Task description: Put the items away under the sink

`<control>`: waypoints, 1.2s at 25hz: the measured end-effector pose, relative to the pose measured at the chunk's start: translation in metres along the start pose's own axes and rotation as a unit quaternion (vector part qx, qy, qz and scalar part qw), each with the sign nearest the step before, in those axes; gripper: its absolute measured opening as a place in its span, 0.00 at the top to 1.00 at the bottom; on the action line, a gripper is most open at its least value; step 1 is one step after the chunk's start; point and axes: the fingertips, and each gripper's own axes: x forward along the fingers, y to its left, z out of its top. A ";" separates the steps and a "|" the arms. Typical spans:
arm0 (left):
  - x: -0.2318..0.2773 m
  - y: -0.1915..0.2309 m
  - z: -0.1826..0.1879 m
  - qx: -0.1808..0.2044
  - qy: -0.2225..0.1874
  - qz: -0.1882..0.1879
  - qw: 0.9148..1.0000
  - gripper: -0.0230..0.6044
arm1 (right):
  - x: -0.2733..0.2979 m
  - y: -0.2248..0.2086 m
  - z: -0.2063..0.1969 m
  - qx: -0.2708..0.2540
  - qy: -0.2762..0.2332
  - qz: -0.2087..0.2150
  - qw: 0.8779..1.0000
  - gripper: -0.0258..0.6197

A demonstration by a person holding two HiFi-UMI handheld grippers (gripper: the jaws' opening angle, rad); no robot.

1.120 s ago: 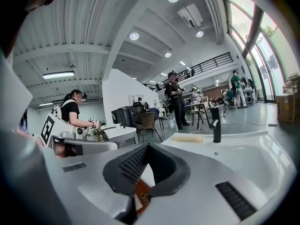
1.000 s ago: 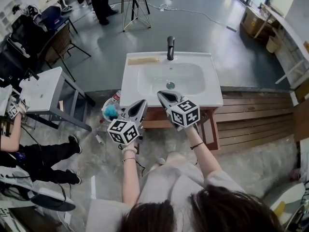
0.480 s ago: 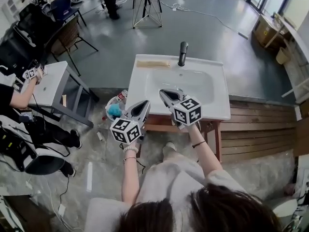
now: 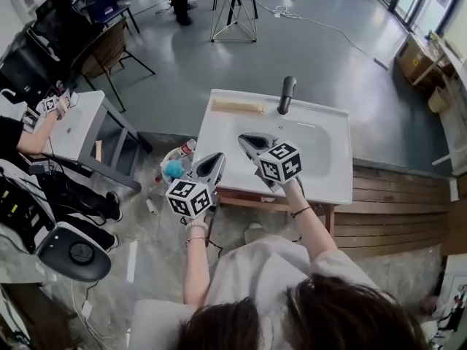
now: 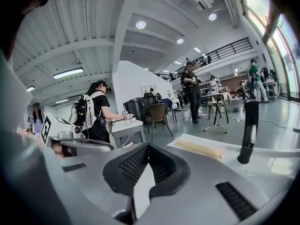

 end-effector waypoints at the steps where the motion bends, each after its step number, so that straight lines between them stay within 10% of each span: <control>1: 0.004 0.004 0.001 -0.001 0.000 0.002 1.000 0.97 | 0.004 -0.004 0.000 -0.001 0.002 0.004 1.000 0.94; 30: 0.085 0.091 0.001 -0.050 0.049 -0.009 0.998 0.97 | 0.107 -0.087 0.002 -0.036 0.104 0.026 0.994 0.93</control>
